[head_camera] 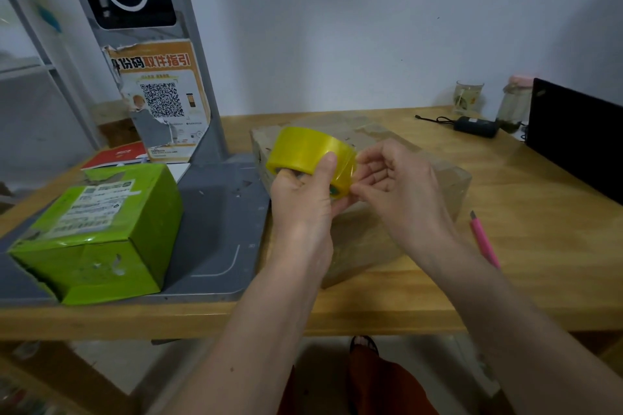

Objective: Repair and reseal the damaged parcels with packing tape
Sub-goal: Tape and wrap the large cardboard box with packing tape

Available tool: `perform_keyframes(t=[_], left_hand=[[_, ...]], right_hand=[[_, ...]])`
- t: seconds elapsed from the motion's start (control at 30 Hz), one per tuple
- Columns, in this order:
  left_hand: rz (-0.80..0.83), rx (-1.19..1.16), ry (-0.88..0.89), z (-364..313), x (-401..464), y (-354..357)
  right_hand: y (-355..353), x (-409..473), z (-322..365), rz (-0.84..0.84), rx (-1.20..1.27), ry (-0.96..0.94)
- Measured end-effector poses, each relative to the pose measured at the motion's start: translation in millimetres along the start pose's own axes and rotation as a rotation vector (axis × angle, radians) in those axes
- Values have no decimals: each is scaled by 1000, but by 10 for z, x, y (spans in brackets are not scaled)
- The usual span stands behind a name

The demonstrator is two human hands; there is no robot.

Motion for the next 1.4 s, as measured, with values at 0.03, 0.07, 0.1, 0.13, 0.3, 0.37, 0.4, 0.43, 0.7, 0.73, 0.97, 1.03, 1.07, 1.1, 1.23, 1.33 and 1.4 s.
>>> perform_keyframes(t=[0.03,0.07,0.1,0.13,0.3,0.37,0.4,0.43,0.7,0.73,0.97,1.03,1.07,1.1,1.23,1.33,1.4], left_hand=[[-9,6,1,7,-1,-2],[-10,11,3,16,-4,-2],[-7,14,4,22,-11,3],[-1,15,6,26,-19,11],[17,-15,-15,65,-69,67],[24,-20,-31,114,-97,92],[30,-17,-30,138,-112,110],[42,-13,-22,159,-125,133],[332,-26,27,388,-304,488],[367,-22,22,439,-323,538],[606,-64,-183,914,-414,1004],[673,-65,-271,1097,-432,1176],[687,-42,-306,1195,-430,1251],[692,-15,-339,1294,-429,1325],[756,-1,-482,1691,-431,1562],[815,-30,-605,1981,-439,1642],[824,-32,-646,2128,-444,1667]], right_hand=[[-3,-5,10,-9,-53,-24],[-14,-13,19,-27,-97,-49],[-29,-24,30,-49,-136,-82],[-39,-41,47,-68,-179,-128],[-105,-114,88,-123,-389,-420],[-164,-91,1,-106,-401,-401],[-205,-83,-31,-111,-394,-386],[-251,-84,-52,-124,-380,-369],[-638,-213,-132,-121,-396,-351],[-685,-242,-169,-85,-406,-358],[-1255,-506,-429,-30,-326,-287],[-1407,-578,-509,-89,-426,-286],[-1474,-601,-567,-112,-471,-262],[-1543,-623,-630,-129,-503,-222],[-1810,-691,-930,-179,-524,-59],[-1984,-722,-1176,-211,-370,127],[-2014,-716,-1286,-178,-367,151]])
Point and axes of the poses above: each hand's wrist, its own x-axis towards the middle knuckle, its own y-axis out of the palm, z = x × y, the point moved 7 cm from there along x, towards the middle knuckle, and after that the axes turned 3 degrees about -y, right-handed, at the moved point
